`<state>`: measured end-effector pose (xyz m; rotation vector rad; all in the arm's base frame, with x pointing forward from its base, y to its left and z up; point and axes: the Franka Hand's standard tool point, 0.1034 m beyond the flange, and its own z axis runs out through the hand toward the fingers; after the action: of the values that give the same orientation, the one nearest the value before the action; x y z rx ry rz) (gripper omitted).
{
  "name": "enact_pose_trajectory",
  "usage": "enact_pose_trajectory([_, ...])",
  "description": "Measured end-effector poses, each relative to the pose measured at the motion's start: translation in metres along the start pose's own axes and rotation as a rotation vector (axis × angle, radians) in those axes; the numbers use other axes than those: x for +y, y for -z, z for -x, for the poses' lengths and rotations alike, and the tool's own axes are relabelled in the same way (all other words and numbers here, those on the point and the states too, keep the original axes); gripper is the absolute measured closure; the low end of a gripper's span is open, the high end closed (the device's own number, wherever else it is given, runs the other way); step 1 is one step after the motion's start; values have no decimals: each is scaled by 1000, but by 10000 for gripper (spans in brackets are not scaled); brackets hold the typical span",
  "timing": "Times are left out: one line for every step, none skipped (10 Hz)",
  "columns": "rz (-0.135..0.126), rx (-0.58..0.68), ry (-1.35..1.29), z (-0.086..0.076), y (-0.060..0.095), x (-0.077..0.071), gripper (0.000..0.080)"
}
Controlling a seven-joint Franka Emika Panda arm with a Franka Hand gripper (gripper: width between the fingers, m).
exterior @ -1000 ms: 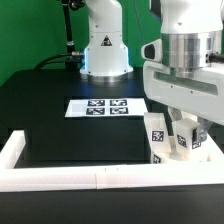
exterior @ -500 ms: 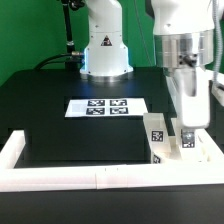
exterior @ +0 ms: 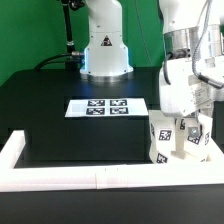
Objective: Assemble stool
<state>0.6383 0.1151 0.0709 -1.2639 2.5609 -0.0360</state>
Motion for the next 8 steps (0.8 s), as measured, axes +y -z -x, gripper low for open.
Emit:
enact_pose_trajectory([1,0,22,0,0,0,463])
enact_pose_trajectory([0,1,28,0,0,0,281])
enact_pose_trajectory([0,1,69,0,0,0,188])
enact_pose_trajectory([40,-5,192,1,4,1,188])
enact_pose_trajectory([49,-23,284,4,14,-4,158])
enact_pose_trajectory([43,-39,436,6,24,-11,158])
enact_pose_trajectory([56,-56,614,8,32,-16,151])
enact_pose_trajectory([55,-62,704,8,34,-20,151])
